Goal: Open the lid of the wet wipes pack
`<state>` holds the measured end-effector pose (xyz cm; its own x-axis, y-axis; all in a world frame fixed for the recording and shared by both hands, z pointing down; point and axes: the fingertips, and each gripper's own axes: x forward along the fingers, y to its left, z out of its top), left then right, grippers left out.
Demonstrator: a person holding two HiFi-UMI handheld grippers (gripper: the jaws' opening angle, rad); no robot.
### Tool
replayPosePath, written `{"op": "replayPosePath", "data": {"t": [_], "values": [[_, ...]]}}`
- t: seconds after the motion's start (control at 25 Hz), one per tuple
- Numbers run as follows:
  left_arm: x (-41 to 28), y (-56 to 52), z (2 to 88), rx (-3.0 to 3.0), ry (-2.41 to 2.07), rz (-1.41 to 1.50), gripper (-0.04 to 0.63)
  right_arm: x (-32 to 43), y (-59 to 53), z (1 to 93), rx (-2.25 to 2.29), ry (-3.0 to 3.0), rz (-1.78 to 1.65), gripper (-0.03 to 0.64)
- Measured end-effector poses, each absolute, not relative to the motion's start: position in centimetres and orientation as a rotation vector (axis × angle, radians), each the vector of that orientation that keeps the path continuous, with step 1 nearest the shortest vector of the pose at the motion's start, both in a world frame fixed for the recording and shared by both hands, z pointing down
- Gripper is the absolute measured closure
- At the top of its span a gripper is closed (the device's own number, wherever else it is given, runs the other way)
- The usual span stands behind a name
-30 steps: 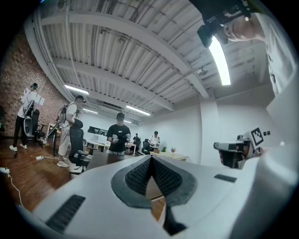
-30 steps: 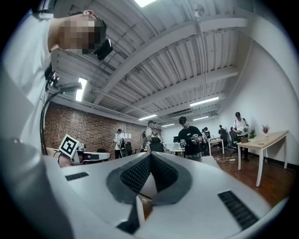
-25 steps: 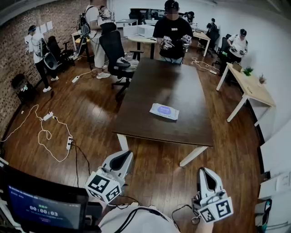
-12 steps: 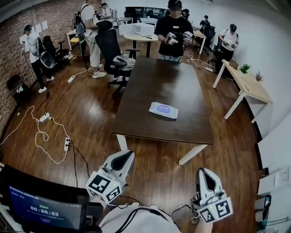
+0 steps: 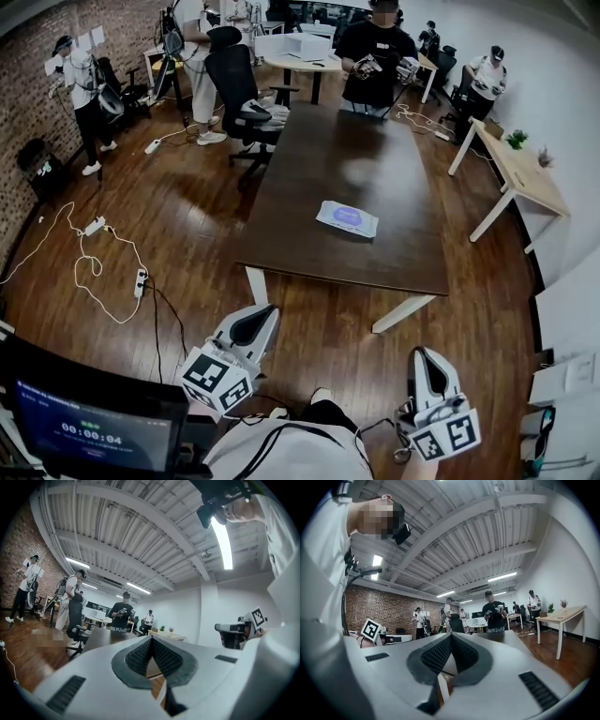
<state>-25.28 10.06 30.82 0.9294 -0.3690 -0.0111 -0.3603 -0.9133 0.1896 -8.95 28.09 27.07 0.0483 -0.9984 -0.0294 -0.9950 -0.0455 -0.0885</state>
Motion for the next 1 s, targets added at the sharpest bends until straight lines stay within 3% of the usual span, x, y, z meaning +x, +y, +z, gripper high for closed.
{"op": "replayPosePath", "data": {"t": [0.4,1.0], "values": [[-19.9,3.2,32.5,2.882,-0.687,0.005,0.594,-0.6,19.0,29.4,-2.1,2.164,-0.118,0.611],[-4.4,-10.9,31.2,2.798,-0.966,0.131,0.594,17.7,0.5,31.3,-1.886,2.444,-0.195,0.611]]}}
